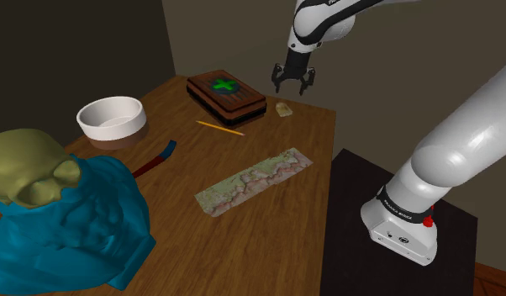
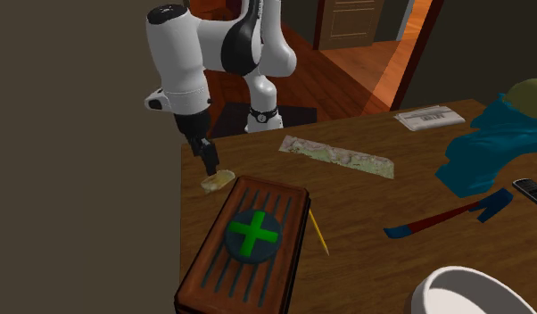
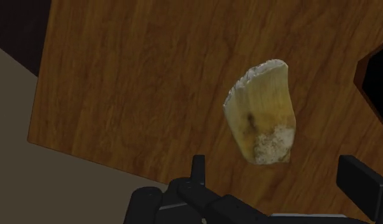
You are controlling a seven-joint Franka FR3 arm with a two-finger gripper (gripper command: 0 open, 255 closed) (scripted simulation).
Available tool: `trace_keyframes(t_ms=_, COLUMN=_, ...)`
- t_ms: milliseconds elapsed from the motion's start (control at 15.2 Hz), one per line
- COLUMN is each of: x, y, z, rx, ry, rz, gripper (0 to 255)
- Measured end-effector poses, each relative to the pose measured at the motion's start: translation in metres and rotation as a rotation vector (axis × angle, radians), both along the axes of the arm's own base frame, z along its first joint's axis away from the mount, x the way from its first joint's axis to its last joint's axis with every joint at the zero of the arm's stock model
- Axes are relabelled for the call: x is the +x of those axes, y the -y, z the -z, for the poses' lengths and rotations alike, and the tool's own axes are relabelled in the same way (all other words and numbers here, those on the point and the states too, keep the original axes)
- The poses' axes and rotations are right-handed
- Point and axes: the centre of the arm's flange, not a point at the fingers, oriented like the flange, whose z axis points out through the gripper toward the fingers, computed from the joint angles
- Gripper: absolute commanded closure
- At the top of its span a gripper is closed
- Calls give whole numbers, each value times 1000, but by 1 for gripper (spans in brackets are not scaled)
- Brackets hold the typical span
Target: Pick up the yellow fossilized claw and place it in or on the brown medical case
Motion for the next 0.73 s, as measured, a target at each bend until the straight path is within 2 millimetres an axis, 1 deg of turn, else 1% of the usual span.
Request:
trace_keyframes(t_ms=132, x=3, y=-5, z=18, rx=22, ry=-9, rz=-3, gripper=0)
trace_keyframes(t_ms=330, x=3, y=-6, z=37, rx=29, ry=-11, rz=-4, gripper=0)
trace_keyframes(t_ms=594, x=3, y=-8, z=56, rx=30, ry=-11, rz=-3, gripper=0)
trace_keyframes(t_ms=726, x=3, y=-7, z=59, rx=30, ry=-11, rz=-3, gripper=0)
